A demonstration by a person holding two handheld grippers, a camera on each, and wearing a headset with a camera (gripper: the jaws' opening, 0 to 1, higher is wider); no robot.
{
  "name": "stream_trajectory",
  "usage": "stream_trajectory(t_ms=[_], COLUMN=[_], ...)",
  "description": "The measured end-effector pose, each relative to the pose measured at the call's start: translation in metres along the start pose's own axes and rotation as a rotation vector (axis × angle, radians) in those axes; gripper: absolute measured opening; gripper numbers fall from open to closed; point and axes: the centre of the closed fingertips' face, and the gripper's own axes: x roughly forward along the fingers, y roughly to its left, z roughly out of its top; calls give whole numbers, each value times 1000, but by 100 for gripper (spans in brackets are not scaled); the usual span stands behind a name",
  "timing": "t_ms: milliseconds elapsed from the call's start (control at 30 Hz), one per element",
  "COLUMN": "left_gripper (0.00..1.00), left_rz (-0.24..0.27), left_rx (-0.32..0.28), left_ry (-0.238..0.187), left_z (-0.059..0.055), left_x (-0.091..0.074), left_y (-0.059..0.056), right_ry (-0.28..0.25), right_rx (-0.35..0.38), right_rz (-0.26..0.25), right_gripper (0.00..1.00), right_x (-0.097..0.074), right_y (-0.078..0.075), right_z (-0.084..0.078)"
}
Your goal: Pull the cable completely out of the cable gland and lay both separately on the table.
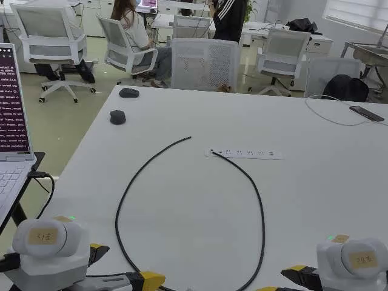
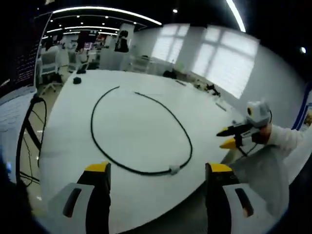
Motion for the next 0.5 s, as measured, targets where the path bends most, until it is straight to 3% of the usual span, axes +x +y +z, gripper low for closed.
stream_trajectory(t_ms=[500], left_gripper=[75], left_rz=[0], left_rx=[-9], left_ry=[14], left_z=[-3], left_x=[0], left_y=[1], right_ry=[-6], right_rx=[14], right_rz=[3], right_gripper=[41], right_x=[0], right_y=[0], right_z=[0])
